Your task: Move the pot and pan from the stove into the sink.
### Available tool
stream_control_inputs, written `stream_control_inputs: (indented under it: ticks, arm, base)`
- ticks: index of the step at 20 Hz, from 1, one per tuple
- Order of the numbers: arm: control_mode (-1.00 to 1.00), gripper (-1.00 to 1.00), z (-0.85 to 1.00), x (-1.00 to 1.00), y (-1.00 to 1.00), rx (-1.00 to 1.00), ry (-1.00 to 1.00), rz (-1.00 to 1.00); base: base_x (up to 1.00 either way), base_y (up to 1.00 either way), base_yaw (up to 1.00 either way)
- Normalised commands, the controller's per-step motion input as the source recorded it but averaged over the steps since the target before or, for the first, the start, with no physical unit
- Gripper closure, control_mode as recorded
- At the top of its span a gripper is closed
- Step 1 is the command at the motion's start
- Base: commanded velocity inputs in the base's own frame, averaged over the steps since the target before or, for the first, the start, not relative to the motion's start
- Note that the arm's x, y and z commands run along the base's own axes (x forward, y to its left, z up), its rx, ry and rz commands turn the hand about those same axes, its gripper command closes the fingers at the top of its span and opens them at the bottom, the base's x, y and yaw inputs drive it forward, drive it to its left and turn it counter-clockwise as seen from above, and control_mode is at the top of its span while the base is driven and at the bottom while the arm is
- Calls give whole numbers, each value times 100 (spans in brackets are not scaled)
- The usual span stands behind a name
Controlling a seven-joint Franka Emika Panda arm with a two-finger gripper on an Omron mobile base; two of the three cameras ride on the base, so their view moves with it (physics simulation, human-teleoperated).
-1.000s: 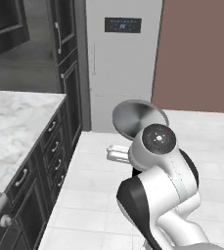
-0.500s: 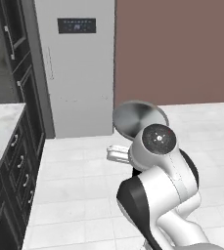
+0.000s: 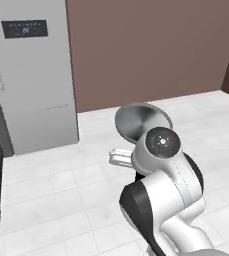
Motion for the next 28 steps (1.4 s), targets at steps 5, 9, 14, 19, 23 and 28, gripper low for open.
stream_control_inputs:
  ticks: [5,9,14,19,23,28]
  arm:
    - [100,100,0,0,0,0,0,0]
    - [100,100,0,0,0,0,0,0]
    - [100,100,0,0,0,0,0,0]
    - [100,100,0,0,0,0,0,0]
    - [100,100,0,0,0,0,0,0]
    - [100,100,0,0,0,0,0,0]
  base:
    - [0,-4,-42]
    - [0,-4,-42]
    - [0,-5,-42]
    - [0,-5,-42]
    - [0,-5,-42]
    - [0,-5,-42]
